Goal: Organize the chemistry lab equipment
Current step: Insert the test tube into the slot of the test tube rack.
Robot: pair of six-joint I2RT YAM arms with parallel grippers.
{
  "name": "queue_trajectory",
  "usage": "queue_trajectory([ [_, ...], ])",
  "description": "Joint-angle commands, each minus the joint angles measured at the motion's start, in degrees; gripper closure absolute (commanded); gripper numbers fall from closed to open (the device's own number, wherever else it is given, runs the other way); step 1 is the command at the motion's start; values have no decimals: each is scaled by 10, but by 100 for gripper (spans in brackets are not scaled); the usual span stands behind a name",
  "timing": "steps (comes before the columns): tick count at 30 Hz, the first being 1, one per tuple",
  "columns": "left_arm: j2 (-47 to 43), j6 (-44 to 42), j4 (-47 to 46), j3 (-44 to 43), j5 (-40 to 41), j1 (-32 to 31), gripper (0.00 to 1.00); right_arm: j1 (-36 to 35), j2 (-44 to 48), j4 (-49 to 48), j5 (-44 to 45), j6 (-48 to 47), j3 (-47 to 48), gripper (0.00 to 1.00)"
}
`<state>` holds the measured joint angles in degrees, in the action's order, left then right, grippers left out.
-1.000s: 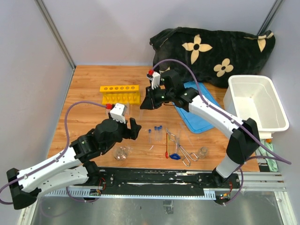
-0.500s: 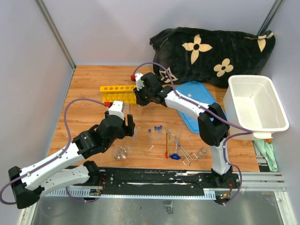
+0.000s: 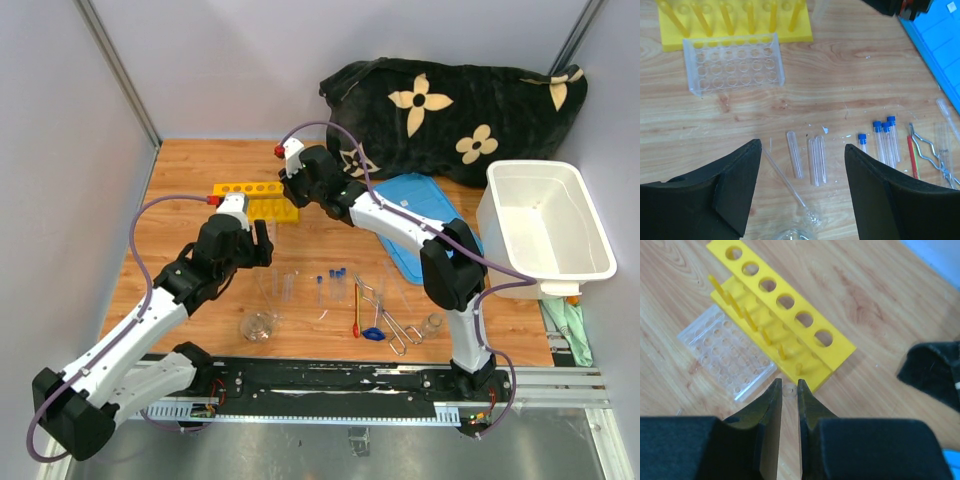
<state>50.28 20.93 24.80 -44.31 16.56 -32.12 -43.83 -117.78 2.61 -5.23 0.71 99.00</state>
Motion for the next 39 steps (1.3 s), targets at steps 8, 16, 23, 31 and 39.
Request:
queue_trajectory([
  [8,18,-28,-50,9,-76,56,29,-2,-36,-78,10,-13,52,99],
  [16,20,-30,-43,11,-85,64,30,3,-71,-54,4,2,92,99],
  [23,25,-31,-44,10,-93,68,30,7,-35,-61,14,4,49,99],
  [31,29,-22,-47,15,-106,68,30,13,-25,-55,13,2,37,99],
  [39,24,-21,-41,14,-103,68,31,18,-46,-59,5,9,47,99],
])
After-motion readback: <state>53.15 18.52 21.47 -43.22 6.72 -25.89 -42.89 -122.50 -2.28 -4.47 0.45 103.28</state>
